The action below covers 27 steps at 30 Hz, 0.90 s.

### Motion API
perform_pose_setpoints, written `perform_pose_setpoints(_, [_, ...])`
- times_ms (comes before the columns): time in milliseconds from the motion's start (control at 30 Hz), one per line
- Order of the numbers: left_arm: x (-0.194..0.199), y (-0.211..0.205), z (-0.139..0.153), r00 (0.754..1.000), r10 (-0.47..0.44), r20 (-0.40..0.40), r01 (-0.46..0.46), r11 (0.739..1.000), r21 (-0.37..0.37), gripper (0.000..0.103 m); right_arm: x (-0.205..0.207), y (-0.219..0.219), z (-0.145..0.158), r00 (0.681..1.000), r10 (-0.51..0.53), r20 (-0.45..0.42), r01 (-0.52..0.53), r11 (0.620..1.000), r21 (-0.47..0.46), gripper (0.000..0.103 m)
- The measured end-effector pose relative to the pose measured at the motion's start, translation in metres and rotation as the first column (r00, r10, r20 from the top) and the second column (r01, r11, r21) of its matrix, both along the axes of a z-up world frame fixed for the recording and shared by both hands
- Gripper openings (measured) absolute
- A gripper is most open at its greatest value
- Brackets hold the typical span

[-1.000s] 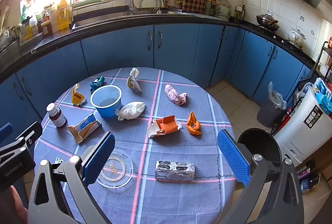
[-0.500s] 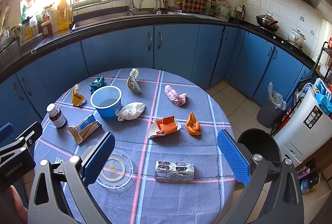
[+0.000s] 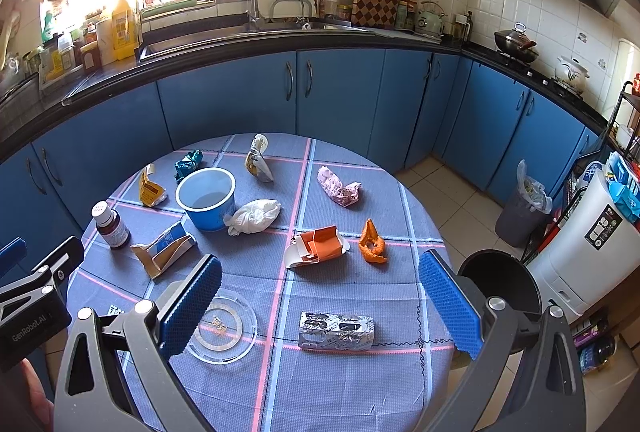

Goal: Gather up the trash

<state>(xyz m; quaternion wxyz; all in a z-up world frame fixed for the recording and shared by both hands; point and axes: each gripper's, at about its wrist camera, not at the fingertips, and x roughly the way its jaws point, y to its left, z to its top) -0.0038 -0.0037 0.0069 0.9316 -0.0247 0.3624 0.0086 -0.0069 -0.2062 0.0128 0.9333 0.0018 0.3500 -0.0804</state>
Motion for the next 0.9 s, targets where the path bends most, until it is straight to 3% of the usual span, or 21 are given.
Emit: perform_pose_setpoints(900, [0.0014, -0.0006, 0.0044, 1.0, -0.005, 0.005, 0.005, 1.0, 0.001, 0.1, -0.0017, 0.0013, 0.0037, 1.0, 0.001, 0.006, -0.001, 1.0, -0.001, 0.096])
